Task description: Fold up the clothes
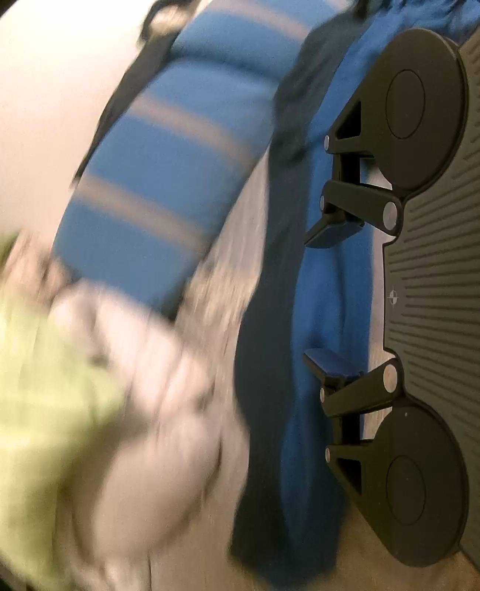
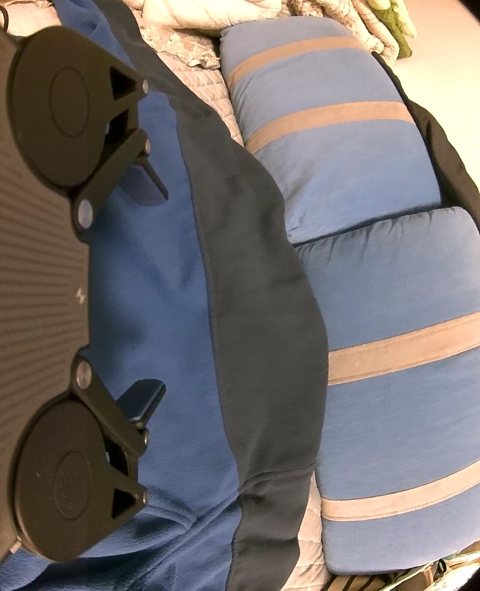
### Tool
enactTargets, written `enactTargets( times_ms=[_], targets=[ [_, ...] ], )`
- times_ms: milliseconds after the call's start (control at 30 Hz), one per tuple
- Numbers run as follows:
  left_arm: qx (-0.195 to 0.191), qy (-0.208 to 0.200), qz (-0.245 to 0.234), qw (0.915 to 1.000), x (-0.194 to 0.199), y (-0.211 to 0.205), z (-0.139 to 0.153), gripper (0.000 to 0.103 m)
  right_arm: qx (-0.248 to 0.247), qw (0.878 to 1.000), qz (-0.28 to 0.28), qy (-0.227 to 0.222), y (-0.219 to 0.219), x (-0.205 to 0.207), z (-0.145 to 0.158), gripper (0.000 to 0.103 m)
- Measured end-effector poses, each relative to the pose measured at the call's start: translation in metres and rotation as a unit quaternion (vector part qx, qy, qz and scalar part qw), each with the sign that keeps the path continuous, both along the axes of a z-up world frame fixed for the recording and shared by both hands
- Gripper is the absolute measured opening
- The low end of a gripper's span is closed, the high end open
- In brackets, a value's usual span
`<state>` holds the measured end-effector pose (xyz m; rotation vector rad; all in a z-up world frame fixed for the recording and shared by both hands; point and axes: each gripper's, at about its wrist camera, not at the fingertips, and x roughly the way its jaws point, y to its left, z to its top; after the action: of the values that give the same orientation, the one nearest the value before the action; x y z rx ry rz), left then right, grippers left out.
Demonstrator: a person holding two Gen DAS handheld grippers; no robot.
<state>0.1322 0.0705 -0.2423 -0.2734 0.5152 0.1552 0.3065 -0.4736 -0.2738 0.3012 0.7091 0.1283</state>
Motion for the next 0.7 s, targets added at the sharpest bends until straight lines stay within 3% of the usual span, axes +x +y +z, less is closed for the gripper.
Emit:
enactTargets(
  times_ms=[100,267,300,333,400,633,700],
  targets=[
    [0.081,0.015,-0.082,0.9932,0.023,-0.031,-0.001,0.06,0.0,1.0,-0.001,0.005,0.0,0.001,-0.002,0.103],
    [0.181,0.088,-0.161,0.966,0.063,-0.064,-0.02,0.059,0.003,1.0,-0.002,0.01,-0.001,0.003,-0.003,0.103],
    [0.199,0.095,-0.17,0.9605,0.068,-0.069,-0.023,0.056,0.004,1.0,-0.002,0.011,-0.002,0.003,-0.004,0.103],
    [0.214,0.1,-0.179,0.955,0.073,-0.074,-0.026,0.041,0.004,1.0,-0.002,0.012,-0.002,0.003,-0.004,0.103],
    [0.224,0.123,-0.192,0.9475,0.076,-0.078,-0.032,0.015,0.003,1.0,-0.001,0.013,-0.001,0.003,-0.004,0.103],
    [0.208,0.163,-0.236,0.9353,0.058,-0.086,-0.047,0.009,0.006,1.0,-0.001,0.015,-0.002,0.004,-0.005,0.103],
    [0.197,0.162,-0.231,0.939,0.058,-0.084,-0.047,0.009,0.008,1.0,0.0,0.015,-0.003,0.004,-0.005,0.103]
  ],
)
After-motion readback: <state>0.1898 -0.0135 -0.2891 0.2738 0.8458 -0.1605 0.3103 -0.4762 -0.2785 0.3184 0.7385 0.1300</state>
